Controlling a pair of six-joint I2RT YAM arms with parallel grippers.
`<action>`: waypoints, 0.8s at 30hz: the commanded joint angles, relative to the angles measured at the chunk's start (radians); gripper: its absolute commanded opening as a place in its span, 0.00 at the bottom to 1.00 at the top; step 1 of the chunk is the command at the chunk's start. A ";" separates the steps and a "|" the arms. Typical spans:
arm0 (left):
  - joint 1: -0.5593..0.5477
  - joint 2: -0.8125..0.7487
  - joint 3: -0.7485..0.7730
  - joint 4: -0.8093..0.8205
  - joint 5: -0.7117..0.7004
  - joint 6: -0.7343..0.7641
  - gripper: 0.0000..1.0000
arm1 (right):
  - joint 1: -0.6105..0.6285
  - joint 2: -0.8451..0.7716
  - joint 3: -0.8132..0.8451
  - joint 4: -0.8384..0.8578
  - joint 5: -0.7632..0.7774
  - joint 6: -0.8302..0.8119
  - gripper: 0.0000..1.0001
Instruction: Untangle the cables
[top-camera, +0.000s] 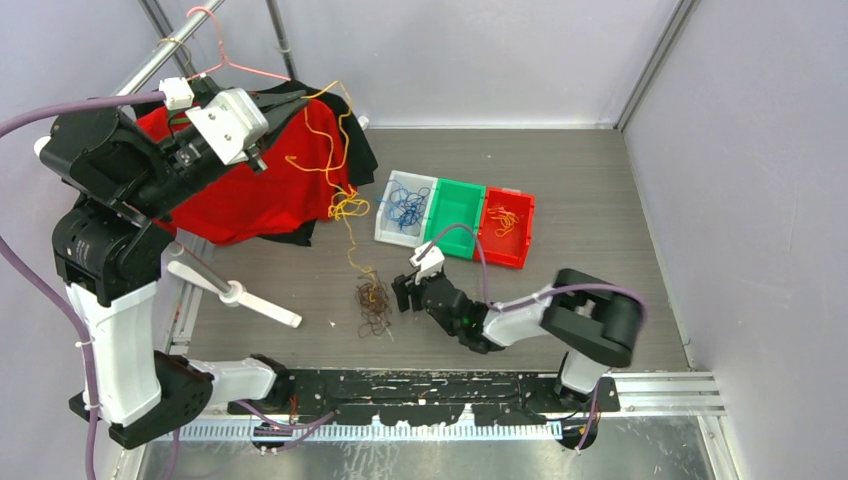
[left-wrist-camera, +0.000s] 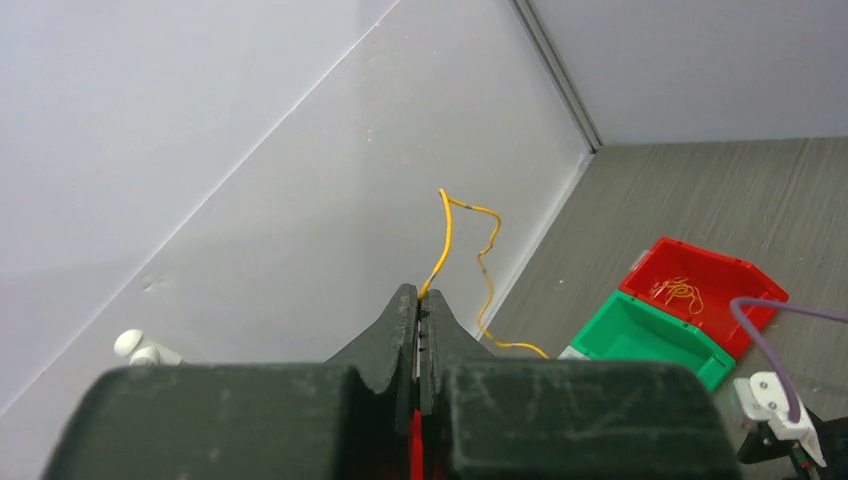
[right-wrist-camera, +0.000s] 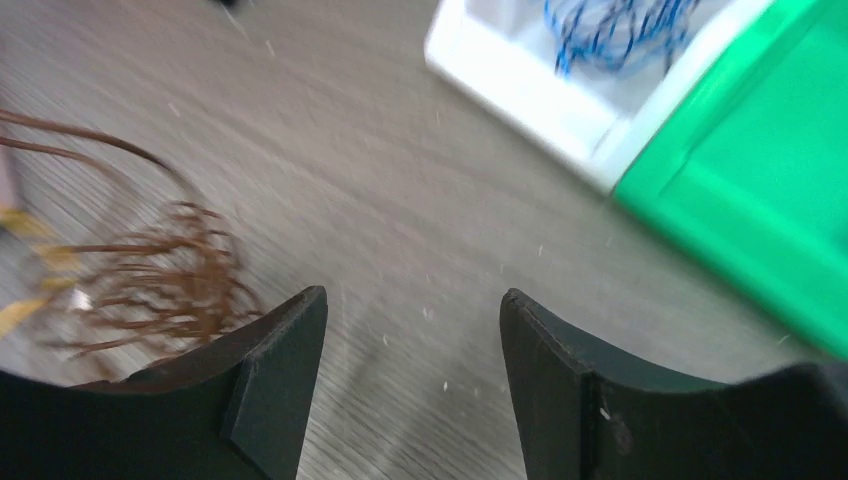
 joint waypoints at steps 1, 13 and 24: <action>-0.003 -0.016 0.003 0.110 0.004 -0.023 0.00 | -0.019 -0.268 0.040 -0.027 -0.026 -0.080 0.71; -0.001 -0.072 -0.131 0.066 0.060 -0.058 0.00 | -0.040 -0.451 0.430 -0.256 -0.444 -0.092 0.88; -0.002 -0.066 -0.122 0.016 0.105 -0.106 0.00 | -0.053 -0.219 0.698 -0.342 -0.443 -0.201 0.69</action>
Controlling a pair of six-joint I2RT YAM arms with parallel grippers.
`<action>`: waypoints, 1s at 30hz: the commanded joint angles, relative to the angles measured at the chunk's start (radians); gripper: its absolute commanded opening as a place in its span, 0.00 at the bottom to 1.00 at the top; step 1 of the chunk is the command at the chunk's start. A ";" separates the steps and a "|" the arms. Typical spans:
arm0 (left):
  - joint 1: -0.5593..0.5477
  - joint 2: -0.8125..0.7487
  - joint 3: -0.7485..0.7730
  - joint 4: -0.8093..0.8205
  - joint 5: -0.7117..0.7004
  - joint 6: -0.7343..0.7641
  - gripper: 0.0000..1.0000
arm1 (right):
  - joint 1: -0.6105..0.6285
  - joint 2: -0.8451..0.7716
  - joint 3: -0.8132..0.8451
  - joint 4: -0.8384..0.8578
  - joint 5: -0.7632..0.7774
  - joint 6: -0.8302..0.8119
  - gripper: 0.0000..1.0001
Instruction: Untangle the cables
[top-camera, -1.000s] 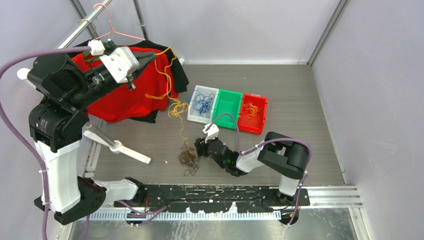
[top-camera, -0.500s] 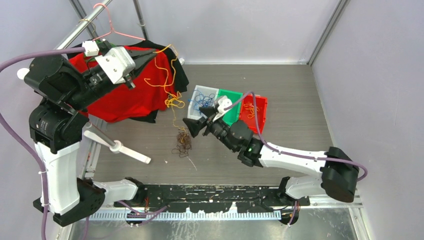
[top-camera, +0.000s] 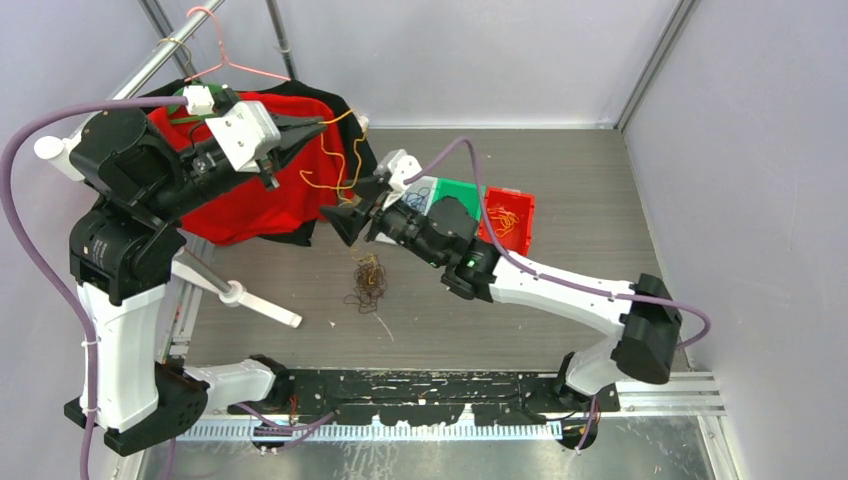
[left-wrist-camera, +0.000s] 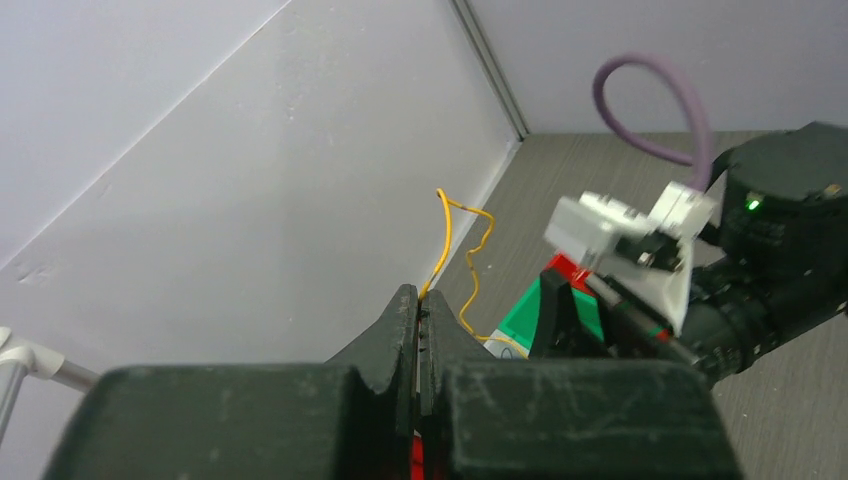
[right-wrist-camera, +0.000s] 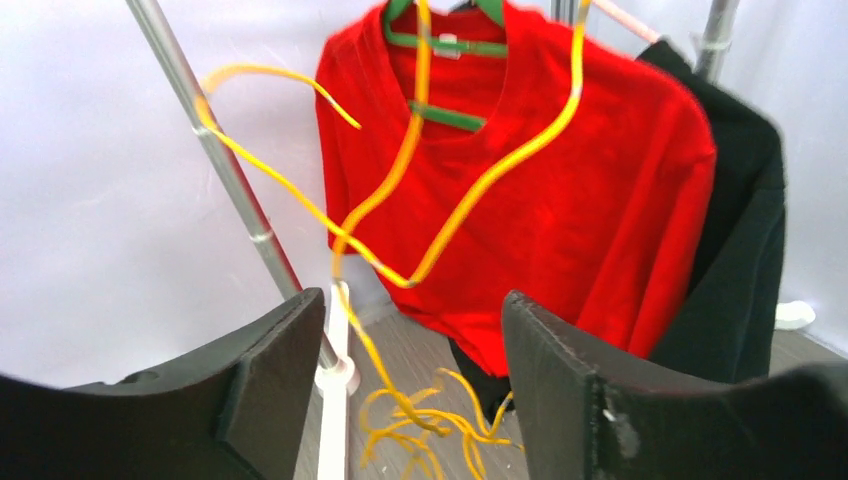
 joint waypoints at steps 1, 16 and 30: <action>-0.001 -0.011 0.023 -0.002 0.035 -0.033 0.00 | -0.011 0.073 0.027 -0.003 -0.014 -0.032 0.66; -0.002 0.023 0.186 0.214 -0.117 -0.015 0.00 | -0.019 0.319 -0.442 0.406 0.001 0.276 0.34; -0.003 -0.052 -0.033 0.074 -0.042 -0.018 0.00 | -0.009 -0.098 -0.448 0.110 -0.014 0.169 0.85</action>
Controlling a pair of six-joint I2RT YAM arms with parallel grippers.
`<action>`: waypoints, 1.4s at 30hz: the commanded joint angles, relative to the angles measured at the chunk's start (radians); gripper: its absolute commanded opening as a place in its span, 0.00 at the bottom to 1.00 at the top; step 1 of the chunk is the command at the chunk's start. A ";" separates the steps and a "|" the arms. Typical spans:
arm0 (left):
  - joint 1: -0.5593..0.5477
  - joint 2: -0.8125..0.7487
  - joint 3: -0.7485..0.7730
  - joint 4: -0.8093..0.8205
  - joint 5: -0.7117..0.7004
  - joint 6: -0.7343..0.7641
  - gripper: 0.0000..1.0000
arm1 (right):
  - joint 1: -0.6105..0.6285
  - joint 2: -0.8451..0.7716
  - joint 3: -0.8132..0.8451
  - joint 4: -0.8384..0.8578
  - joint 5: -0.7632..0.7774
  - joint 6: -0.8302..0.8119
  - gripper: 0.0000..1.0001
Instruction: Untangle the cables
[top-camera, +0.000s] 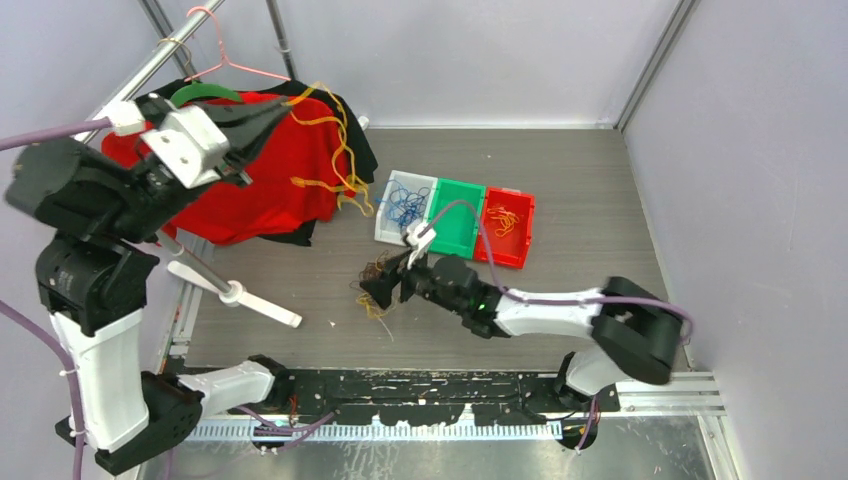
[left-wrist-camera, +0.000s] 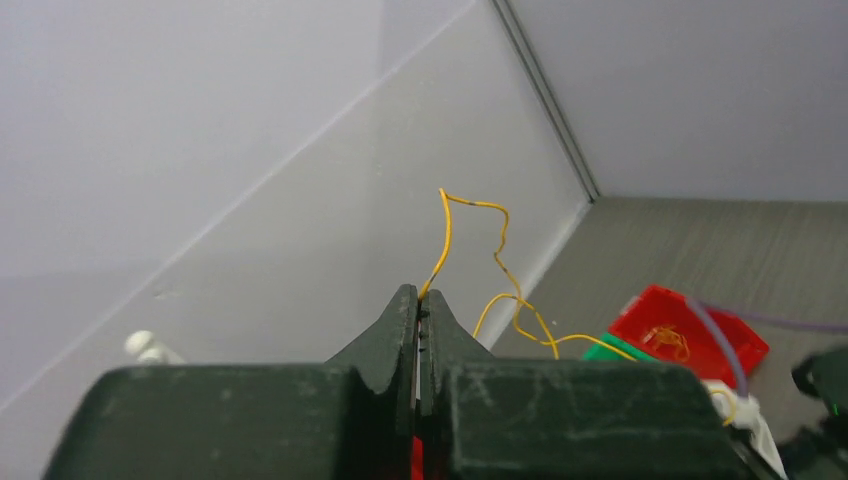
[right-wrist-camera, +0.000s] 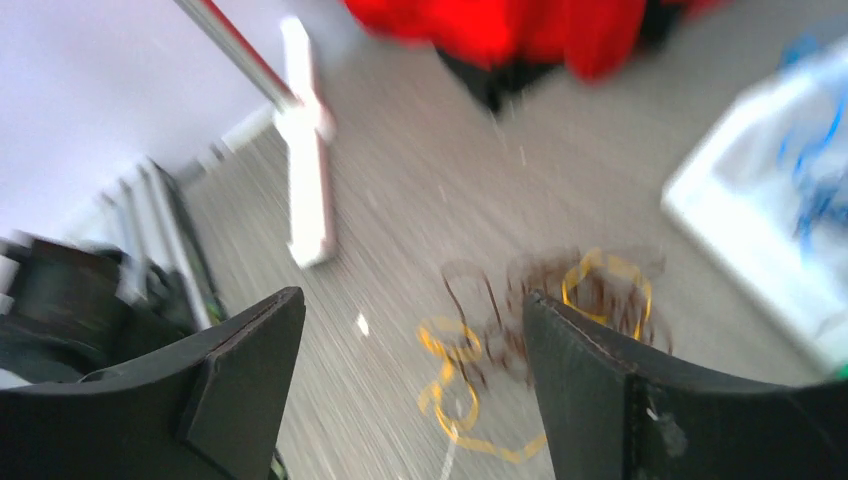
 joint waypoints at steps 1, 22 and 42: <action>-0.002 -0.056 -0.165 -0.055 0.050 0.004 0.00 | -0.009 -0.264 0.138 -0.154 -0.040 -0.110 0.87; -0.002 -0.180 -0.519 -0.225 0.274 -0.059 0.00 | -0.036 -0.391 0.373 -0.365 -0.162 -0.239 0.85; -0.001 -0.096 -0.570 -0.343 0.225 -0.030 0.53 | -0.236 -0.383 0.354 -0.326 -0.113 0.017 0.01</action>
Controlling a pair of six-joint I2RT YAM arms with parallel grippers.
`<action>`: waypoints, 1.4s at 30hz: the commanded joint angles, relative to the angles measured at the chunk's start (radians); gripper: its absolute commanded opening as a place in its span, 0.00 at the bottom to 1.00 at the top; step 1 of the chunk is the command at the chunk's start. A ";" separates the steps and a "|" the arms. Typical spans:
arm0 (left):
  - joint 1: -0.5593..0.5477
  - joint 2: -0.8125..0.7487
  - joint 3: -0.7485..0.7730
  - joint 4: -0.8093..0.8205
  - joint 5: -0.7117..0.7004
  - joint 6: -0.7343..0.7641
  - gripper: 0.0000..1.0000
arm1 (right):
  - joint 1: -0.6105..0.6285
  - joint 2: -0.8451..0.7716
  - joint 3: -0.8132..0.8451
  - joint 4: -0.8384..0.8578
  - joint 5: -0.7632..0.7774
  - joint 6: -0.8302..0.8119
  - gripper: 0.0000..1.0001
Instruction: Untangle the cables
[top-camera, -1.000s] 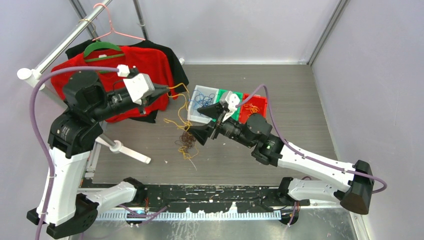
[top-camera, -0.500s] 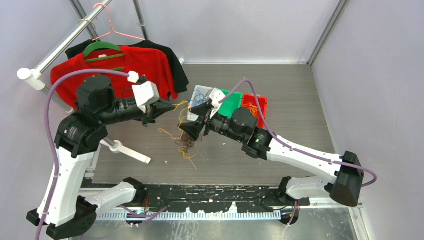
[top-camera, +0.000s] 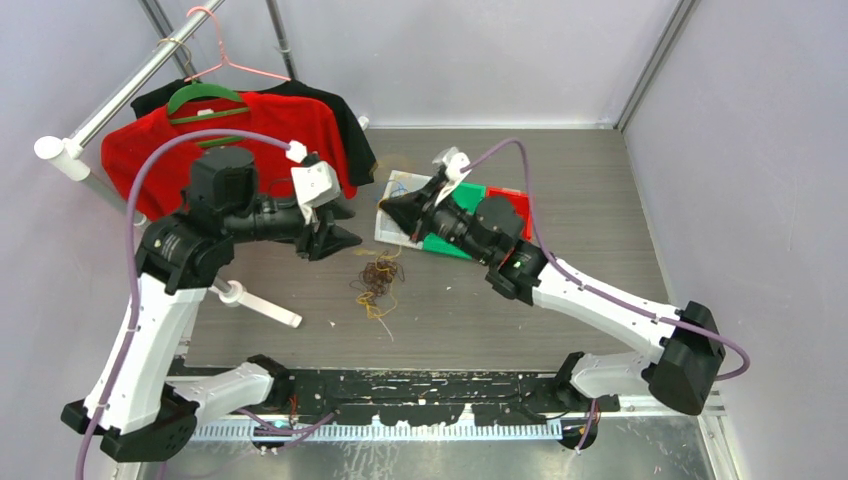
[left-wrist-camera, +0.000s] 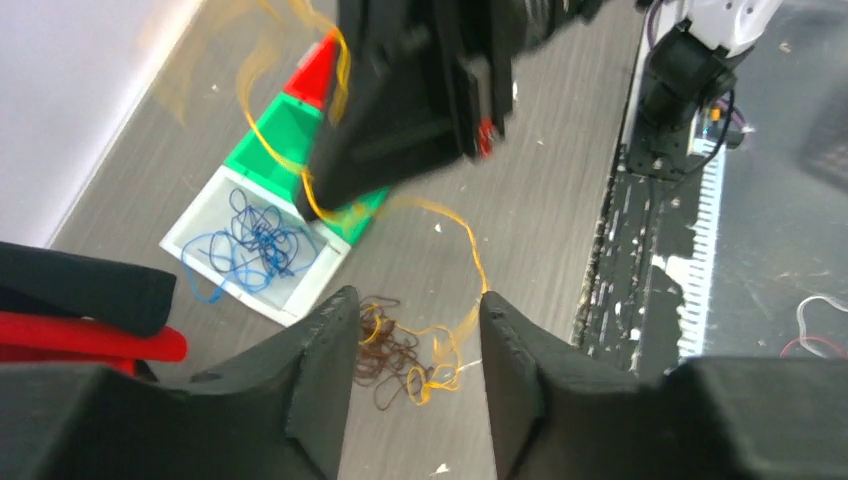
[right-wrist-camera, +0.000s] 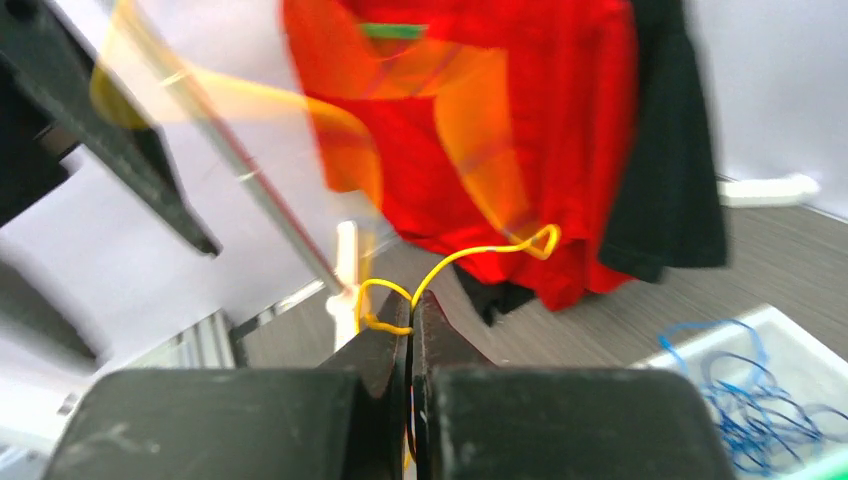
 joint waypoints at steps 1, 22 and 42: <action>-0.002 0.036 -0.011 -0.036 -0.085 0.067 0.62 | -0.120 -0.083 -0.015 -0.054 0.087 0.125 0.01; -0.004 0.059 -0.040 -0.105 -0.222 0.190 1.00 | -0.367 0.082 -0.018 -0.702 0.883 -0.150 0.01; -0.003 0.027 -0.050 -0.143 -0.217 0.252 0.95 | -0.466 0.334 0.095 -0.818 0.678 -0.079 0.21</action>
